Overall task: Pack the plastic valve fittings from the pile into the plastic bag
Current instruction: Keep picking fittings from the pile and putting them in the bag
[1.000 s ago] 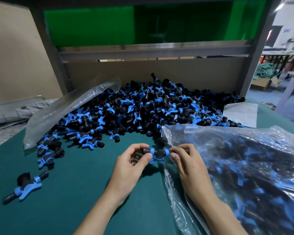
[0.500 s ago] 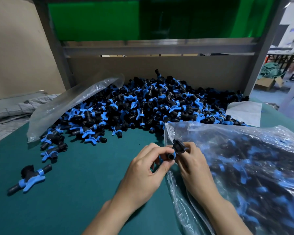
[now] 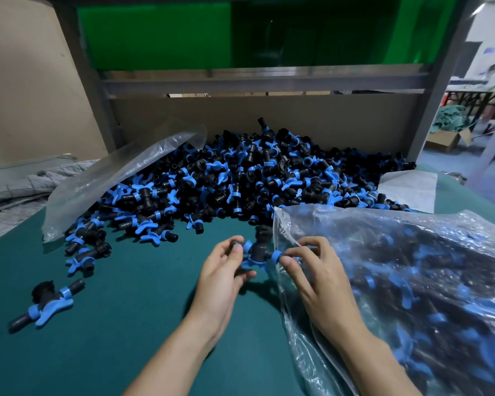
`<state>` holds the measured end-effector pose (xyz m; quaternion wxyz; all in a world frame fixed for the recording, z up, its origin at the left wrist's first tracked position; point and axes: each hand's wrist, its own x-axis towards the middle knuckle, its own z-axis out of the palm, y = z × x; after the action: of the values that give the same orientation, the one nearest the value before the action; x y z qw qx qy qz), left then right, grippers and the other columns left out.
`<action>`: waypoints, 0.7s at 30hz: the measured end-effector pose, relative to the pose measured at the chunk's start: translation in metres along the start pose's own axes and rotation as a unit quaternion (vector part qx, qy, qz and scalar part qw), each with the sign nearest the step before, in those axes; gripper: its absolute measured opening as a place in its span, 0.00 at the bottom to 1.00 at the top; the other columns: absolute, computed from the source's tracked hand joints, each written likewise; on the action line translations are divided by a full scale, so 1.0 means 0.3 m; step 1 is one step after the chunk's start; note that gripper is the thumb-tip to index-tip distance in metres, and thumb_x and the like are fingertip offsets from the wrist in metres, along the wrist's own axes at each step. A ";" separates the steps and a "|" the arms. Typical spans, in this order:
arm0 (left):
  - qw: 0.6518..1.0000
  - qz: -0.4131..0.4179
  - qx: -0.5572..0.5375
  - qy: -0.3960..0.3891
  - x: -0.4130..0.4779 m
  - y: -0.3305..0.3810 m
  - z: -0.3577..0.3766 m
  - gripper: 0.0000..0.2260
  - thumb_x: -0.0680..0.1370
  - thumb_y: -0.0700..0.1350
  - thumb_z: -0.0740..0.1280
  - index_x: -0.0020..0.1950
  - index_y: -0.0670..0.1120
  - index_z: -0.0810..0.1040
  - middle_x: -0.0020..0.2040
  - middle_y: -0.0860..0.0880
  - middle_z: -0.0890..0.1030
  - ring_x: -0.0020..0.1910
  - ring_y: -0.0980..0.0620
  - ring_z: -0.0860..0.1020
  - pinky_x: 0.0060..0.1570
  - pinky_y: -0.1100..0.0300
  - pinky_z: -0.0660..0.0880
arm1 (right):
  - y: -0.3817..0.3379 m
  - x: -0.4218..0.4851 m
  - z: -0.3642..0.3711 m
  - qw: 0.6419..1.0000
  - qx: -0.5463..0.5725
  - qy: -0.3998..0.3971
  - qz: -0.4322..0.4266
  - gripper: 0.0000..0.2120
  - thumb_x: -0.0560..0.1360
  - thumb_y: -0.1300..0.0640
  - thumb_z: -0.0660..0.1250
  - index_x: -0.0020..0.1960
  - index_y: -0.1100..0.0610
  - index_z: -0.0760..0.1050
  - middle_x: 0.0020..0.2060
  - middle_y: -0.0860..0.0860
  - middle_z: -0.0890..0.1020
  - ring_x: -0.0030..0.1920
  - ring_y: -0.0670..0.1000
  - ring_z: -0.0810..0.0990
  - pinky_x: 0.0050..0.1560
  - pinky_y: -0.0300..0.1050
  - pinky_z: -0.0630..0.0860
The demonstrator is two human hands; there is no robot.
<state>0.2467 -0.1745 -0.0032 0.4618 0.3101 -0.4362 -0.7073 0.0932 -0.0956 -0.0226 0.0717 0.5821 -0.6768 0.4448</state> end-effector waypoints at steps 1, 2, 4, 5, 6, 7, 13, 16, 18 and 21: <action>0.998 -0.050 -0.047 -0.001 0.003 -0.006 -0.001 0.07 0.83 0.39 0.60 0.55 0.43 0.78 0.49 0.46 0.83 0.42 0.54 0.82 0.40 0.59 0.77 | -0.007 0.001 -0.002 1.000 0.006 0.007 -0.006 0.16 0.80 0.39 0.58 0.51 0.49 0.77 0.54 0.43 0.70 0.54 0.50 0.75 0.52 0.54 0.76; 0.992 -0.093 -0.084 -0.007 0.003 -0.010 -0.002 0.08 0.83 0.37 0.59 0.55 0.41 0.78 0.48 0.45 0.84 0.41 0.53 0.82 0.40 0.59 0.77 | -0.015 0.001 -0.004 1.000 0.009 0.011 -0.014 0.17 0.80 0.38 0.58 0.51 0.49 0.77 0.55 0.44 0.70 0.54 0.51 0.75 0.52 0.54 0.76; 0.979 -0.153 -0.136 -0.019 0.000 -0.016 0.000 0.11 0.82 0.36 0.58 0.54 0.38 0.80 0.47 0.43 0.85 0.38 0.52 0.82 0.39 0.59 0.77 | -0.026 0.002 -0.008 0.999 0.011 0.016 -0.032 0.19 0.79 0.37 0.58 0.52 0.50 0.78 0.55 0.45 0.71 0.54 0.51 0.76 0.52 0.54 0.76; 0.973 -0.171 -0.156 -0.018 -0.001 -0.016 0.003 0.11 0.81 0.36 0.58 0.54 0.37 0.81 0.47 0.42 0.84 0.37 0.51 0.81 0.38 0.60 0.77 | -0.029 0.002 -0.009 0.999 0.011 0.016 -0.039 0.20 0.79 0.36 0.58 0.54 0.50 0.78 0.55 0.46 0.72 0.54 0.51 0.76 0.53 0.54 0.76; 0.968 -0.184 -0.171 -0.014 0.000 -0.015 0.004 0.11 0.81 0.36 0.59 0.53 0.36 0.81 0.46 0.42 0.84 0.36 0.51 0.80 0.36 0.61 0.78 | -0.032 0.003 -0.011 0.999 0.011 0.017 -0.042 0.21 0.78 0.36 0.58 0.55 0.50 0.79 0.56 0.46 0.72 0.54 0.51 0.76 0.53 0.53 0.76; 0.964 -0.192 -0.183 -0.009 0.001 -0.012 0.006 0.10 0.81 0.36 0.60 0.54 0.35 0.80 0.45 0.42 0.84 0.35 0.52 0.79 0.34 0.61 0.78 | -0.033 0.003 -0.012 0.999 0.012 0.018 -0.043 0.21 0.79 0.37 0.58 0.57 0.50 0.78 0.56 0.46 0.72 0.54 0.51 0.76 0.54 0.53 0.76; 0.954 -0.210 -0.215 0.008 0.010 0.003 -0.006 0.09 0.79 0.35 0.62 0.54 0.32 0.79 0.45 0.40 0.80 0.36 0.51 0.75 0.32 0.62 0.78 | -0.036 0.001 -0.011 0.999 0.000 0.045 -0.021 0.20 0.83 0.41 0.51 0.67 0.49 0.71 0.56 0.45 0.71 0.54 0.49 0.75 0.53 0.50 0.77; 0.962 -0.189 -0.198 0.007 0.019 -0.005 -0.018 0.09 0.79 0.37 0.63 0.50 0.34 0.81 0.43 0.41 0.81 0.35 0.51 0.77 0.33 0.61 0.79 | -0.036 0.005 -0.014 0.993 -0.093 0.067 -0.012 0.19 0.80 0.42 0.60 0.66 0.50 0.71 0.53 0.47 0.72 0.49 0.50 0.74 0.49 0.46 0.73; 0.975 -0.152 -0.164 0.006 0.021 -0.007 -0.020 0.09 0.80 0.38 0.63 0.49 0.37 0.82 0.43 0.42 0.82 0.37 0.51 0.78 0.36 0.61 0.79 | -0.037 0.007 -0.016 0.984 -0.166 0.062 0.001 0.17 0.76 0.46 0.68 0.61 0.52 0.76 0.47 0.50 0.75 0.44 0.53 0.74 0.43 0.48 0.72; 0.995 -0.060 -0.076 0.039 0.016 0.001 -0.016 0.07 0.81 0.40 0.64 0.51 0.39 0.81 0.44 0.43 0.84 0.37 0.53 0.81 0.37 0.62 0.80 | -0.048 0.015 -0.033 0.985 -0.158 0.044 0.046 0.04 0.77 0.51 0.68 0.51 0.50 0.78 0.42 0.46 0.77 0.40 0.53 0.77 0.40 0.49 0.72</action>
<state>0.2491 -0.1806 -0.0054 0.4571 0.3271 -0.3439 -0.7522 0.0998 -0.0909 -0.0066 0.1714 0.5119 -0.7608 0.3603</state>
